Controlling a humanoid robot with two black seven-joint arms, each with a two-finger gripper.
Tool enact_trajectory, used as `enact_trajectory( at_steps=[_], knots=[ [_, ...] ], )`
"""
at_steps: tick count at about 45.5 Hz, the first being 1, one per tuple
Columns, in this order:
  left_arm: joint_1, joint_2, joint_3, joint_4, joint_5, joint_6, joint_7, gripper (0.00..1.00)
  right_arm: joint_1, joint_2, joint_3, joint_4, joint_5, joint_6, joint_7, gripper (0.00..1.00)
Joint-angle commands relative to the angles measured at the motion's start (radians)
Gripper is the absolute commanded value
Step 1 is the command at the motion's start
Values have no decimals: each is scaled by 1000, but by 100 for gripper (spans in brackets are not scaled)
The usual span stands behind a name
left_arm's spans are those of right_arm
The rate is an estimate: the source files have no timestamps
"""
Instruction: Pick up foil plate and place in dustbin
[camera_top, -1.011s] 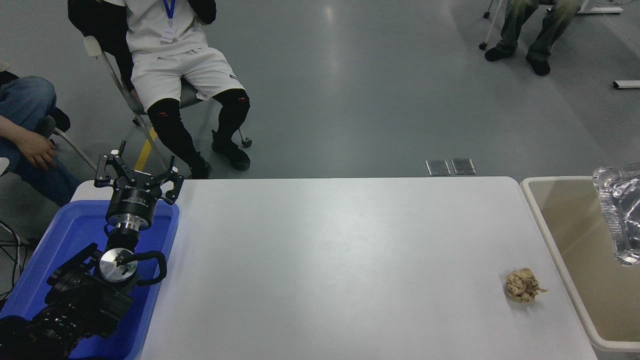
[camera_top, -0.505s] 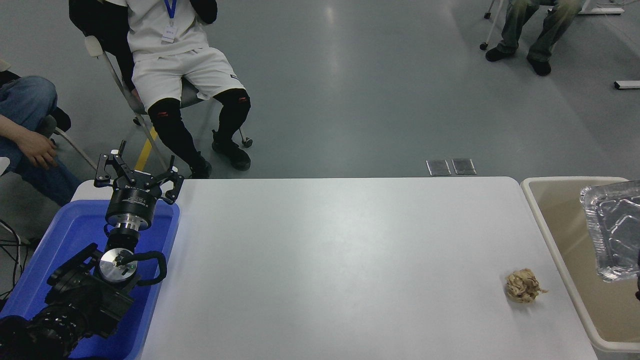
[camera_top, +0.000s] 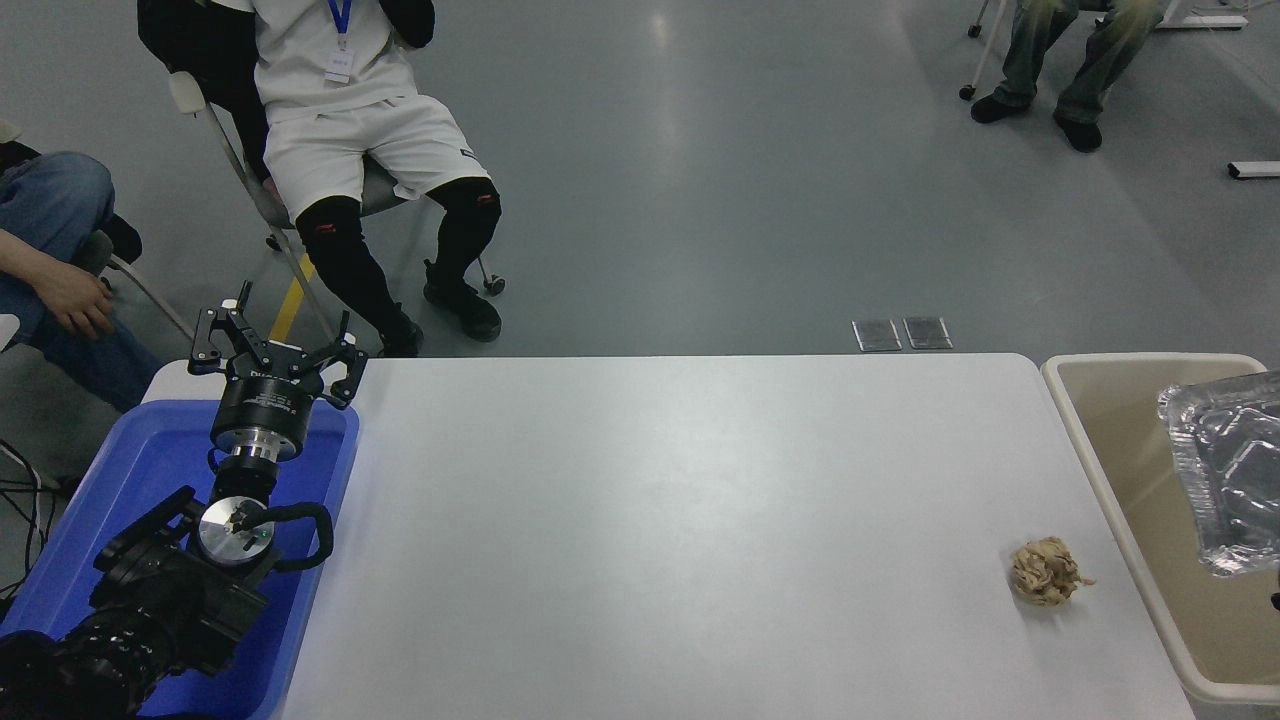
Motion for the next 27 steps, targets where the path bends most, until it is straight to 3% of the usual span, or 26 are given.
enact_trajectory(
  at_steps=[1,7,27],
  knots=[
    [0,0,0,0,0,0,0,99,-5,-3,-2,-1,-8,-67,0,79],
    [0,0,0,0,0,1,0,99,-5,2,0,0,-8,-93,0,91],
    [0,0,0,0,0,1,0,99,4,4,-3,2,-11,-94,0,96]
  ],
)
